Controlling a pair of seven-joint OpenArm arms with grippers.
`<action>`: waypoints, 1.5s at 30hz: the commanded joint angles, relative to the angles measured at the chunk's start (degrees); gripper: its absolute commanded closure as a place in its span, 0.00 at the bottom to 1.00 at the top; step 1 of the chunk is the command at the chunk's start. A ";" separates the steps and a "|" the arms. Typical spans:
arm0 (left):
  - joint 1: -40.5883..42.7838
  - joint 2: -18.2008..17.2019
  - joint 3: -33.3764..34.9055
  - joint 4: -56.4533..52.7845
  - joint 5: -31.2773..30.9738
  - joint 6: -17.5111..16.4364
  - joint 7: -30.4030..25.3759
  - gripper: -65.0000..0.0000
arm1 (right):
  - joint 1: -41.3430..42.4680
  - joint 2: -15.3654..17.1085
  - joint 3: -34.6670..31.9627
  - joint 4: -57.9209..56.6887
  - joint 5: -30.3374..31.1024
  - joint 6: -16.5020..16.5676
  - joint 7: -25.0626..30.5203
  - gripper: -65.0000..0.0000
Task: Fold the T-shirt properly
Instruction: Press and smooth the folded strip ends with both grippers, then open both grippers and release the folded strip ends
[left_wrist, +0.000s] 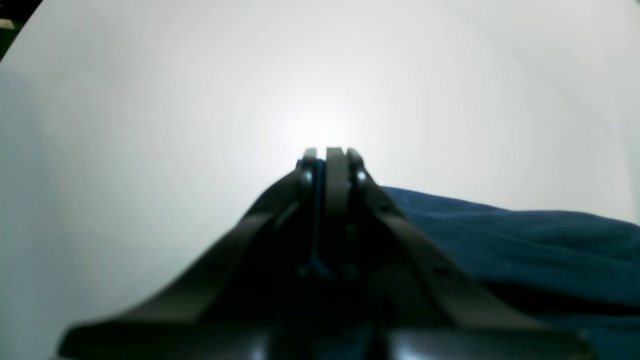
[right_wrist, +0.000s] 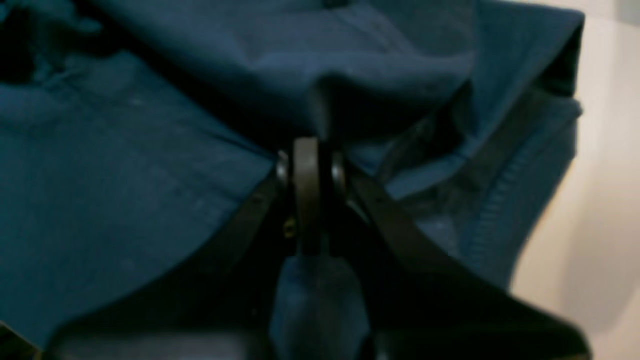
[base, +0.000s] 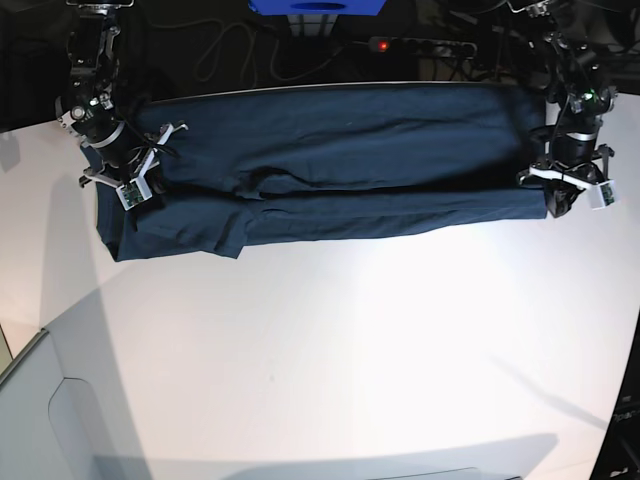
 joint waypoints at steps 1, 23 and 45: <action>-0.22 -0.84 -0.15 0.81 -0.48 -0.08 -1.47 1.00 | -0.41 1.20 0.43 2.43 0.86 0.96 1.60 0.99; -0.04 -0.75 -0.15 0.81 -0.74 -0.08 -1.47 1.00 | -3.67 -0.21 3.68 12.01 0.86 0.96 1.25 0.96; 0.22 -0.75 -0.15 0.81 -0.48 -0.08 -1.47 1.00 | 3.54 -0.73 -2.21 0.05 -4.23 0.96 -1.74 0.99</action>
